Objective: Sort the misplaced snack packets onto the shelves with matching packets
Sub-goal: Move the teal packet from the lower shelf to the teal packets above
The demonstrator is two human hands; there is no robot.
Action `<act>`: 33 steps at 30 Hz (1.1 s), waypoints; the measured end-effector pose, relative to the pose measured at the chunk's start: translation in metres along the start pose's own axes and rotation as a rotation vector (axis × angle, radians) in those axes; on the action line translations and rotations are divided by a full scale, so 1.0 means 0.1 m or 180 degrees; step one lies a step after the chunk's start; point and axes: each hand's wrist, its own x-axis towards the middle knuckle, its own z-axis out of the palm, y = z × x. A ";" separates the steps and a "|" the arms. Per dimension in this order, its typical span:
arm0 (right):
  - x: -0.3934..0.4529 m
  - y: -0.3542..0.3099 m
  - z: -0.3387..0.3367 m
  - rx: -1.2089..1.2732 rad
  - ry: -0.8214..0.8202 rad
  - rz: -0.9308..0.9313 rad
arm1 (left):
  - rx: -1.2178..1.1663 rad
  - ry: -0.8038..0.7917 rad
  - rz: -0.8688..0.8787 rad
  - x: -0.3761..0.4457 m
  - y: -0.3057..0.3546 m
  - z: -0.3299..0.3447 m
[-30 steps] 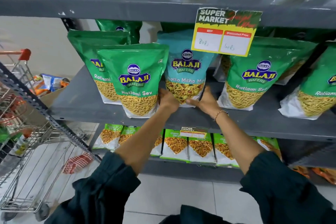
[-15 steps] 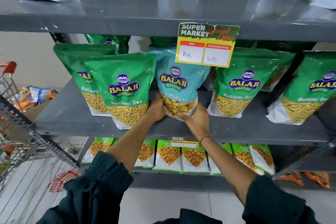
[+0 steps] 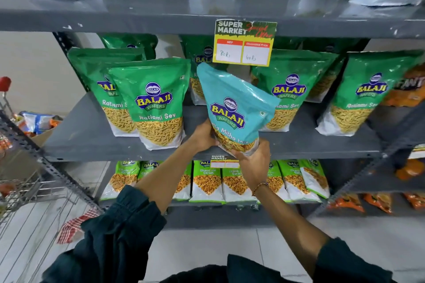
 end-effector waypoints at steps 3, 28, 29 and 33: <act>-0.18 -0.02 -0.15 0.0014 -0.0061 -0.0038 | -0.0036 -0.0112 0.0167 -0.22 -0.01 0.00; 0.51 -3.02 -1.08 0.1014 -0.0519 -0.2030 | -0.1184 0.0968 0.1580 -1.33 1.49 -2.70; 0.61 -3.13 -1.08 0.1001 -0.0547 -0.2073 | -0.1141 0.1023 0.1579 -1.26 1.55 -2.80; 1.10 -3.39 -0.99 0.1033 -0.0823 -0.2000 | -0.1008 0.1193 0.1483 -0.92 1.76 -3.04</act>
